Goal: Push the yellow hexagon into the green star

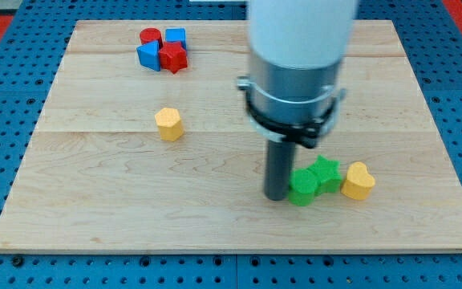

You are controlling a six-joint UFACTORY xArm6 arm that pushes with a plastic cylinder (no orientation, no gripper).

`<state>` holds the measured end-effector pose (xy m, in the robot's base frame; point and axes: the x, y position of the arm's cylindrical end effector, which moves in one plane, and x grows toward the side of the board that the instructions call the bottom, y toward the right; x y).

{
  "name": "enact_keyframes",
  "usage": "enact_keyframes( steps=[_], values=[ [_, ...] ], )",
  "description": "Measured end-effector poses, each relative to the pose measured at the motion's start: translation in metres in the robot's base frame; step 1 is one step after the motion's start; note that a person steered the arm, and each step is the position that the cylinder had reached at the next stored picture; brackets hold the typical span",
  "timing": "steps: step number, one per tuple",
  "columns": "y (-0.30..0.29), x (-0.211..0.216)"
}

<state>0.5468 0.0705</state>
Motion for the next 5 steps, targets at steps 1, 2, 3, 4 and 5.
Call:
enact_keyframes(
  steps=[1,2,3,4,5],
  values=[
    [0.033,0.000],
    [-0.097,-0.038],
    [-0.195,-0.104],
    [-0.224,-0.141],
    [-0.171,-0.148]
  ],
)
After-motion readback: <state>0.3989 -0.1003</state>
